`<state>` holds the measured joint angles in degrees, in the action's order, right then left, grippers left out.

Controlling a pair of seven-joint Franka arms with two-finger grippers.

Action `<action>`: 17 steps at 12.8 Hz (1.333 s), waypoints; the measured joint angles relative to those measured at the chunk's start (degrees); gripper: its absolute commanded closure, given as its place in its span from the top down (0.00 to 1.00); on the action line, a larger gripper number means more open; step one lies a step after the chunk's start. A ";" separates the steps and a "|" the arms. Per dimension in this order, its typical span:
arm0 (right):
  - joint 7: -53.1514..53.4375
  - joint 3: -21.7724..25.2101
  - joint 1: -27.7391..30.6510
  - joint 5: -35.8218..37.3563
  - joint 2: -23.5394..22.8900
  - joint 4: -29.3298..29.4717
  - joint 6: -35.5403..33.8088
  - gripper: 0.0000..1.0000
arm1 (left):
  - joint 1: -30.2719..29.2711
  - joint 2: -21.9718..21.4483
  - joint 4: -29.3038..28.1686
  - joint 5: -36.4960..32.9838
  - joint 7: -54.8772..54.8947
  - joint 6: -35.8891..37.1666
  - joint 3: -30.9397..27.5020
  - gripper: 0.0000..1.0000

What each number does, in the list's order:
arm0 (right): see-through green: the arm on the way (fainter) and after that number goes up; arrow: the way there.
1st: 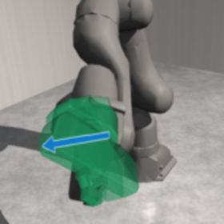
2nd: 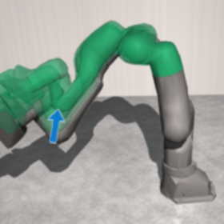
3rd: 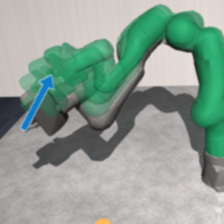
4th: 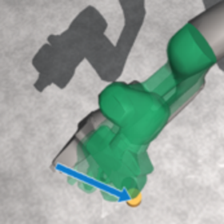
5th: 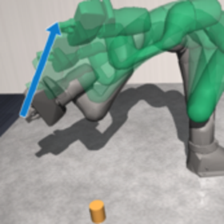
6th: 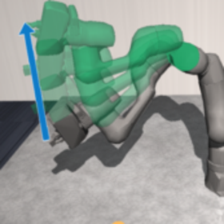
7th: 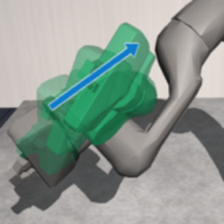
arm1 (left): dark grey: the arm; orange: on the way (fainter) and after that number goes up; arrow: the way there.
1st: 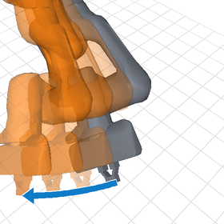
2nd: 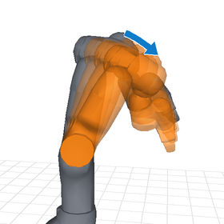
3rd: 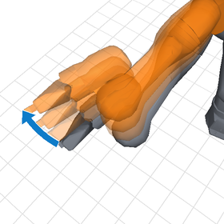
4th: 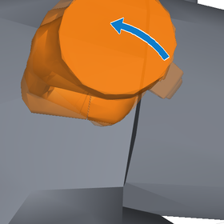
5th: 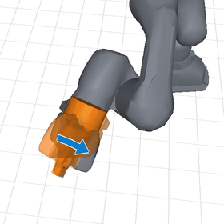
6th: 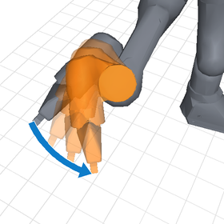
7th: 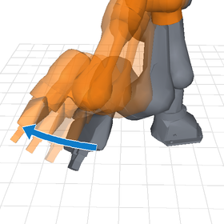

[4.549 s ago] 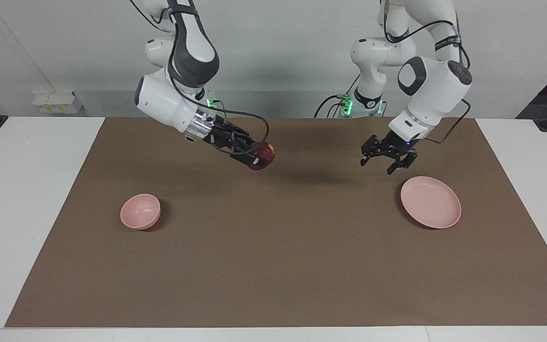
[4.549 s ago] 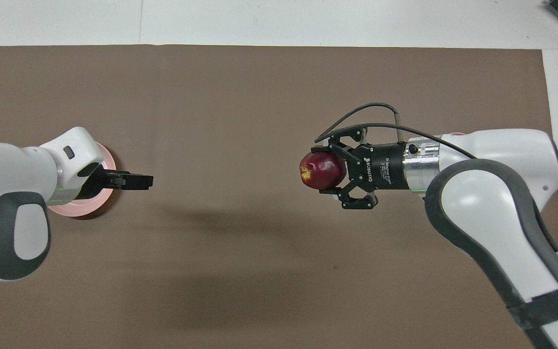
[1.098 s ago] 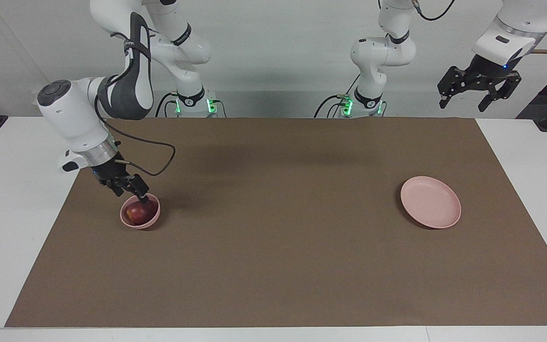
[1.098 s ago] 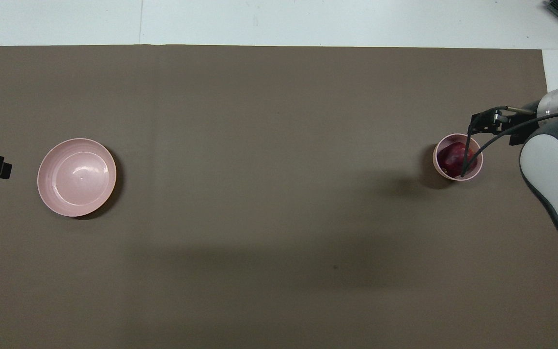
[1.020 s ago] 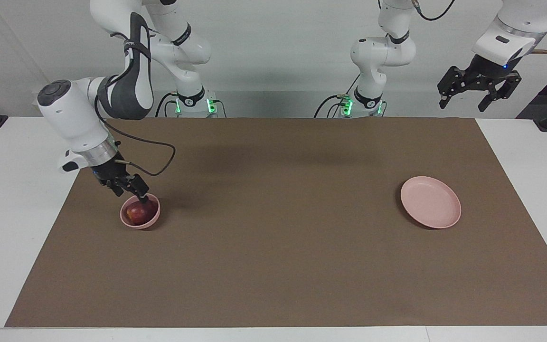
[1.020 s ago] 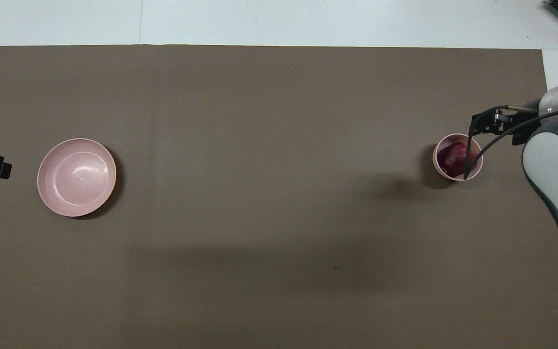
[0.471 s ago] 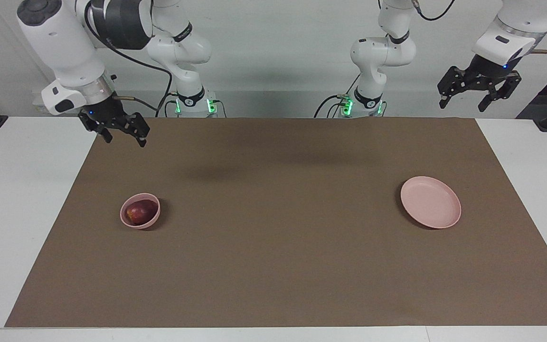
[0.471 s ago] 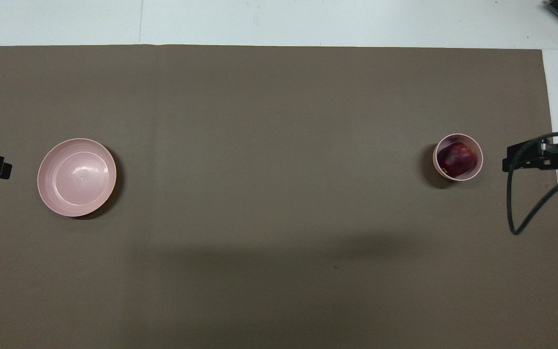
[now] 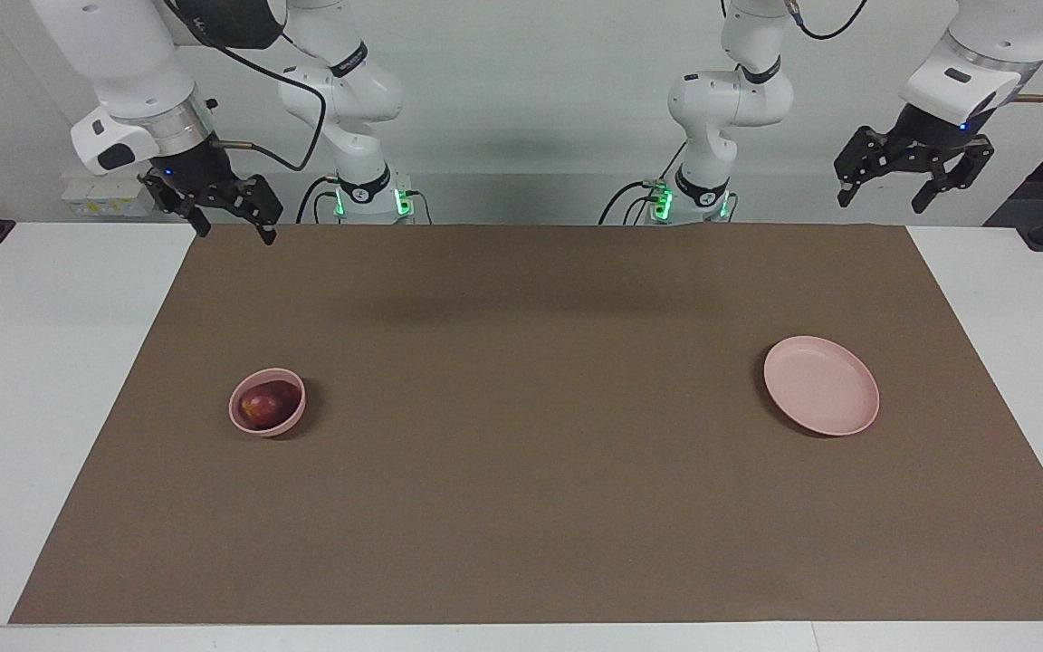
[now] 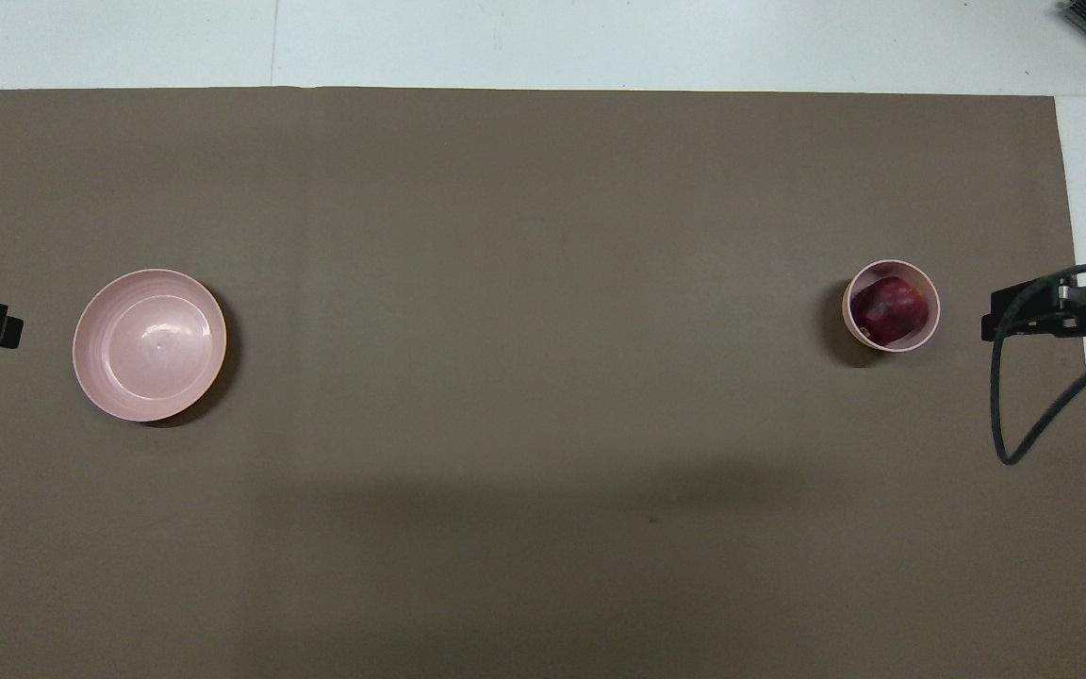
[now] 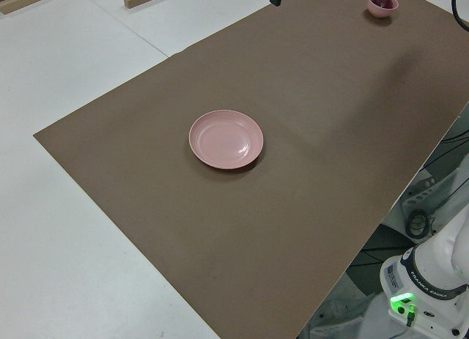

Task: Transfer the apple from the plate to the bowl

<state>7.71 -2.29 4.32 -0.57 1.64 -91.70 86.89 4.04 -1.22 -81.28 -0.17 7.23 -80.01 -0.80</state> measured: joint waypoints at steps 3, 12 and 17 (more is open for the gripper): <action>0.00 -0.03 -0.05 0.00 0.01 1.18 -0.30 1.00 | 0.00 0.00 0.00 0.00 0.00 0.00 0.00 1.00; 0.00 -0.04 -0.05 -0.04 0.01 1.41 -0.32 1.00 | 0.00 0.00 0.00 0.00 -0.01 0.01 0.00 1.00; 0.00 -0.04 -0.05 -0.04 0.01 1.40 -0.33 1.00 | 0.00 0.00 0.00 0.00 -0.01 0.03 0.00 1.00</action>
<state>7.71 -2.33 4.27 -0.61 1.65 -90.31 86.56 4.04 -1.22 -81.28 -0.17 7.22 -79.98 -0.80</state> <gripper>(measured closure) 0.000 0.000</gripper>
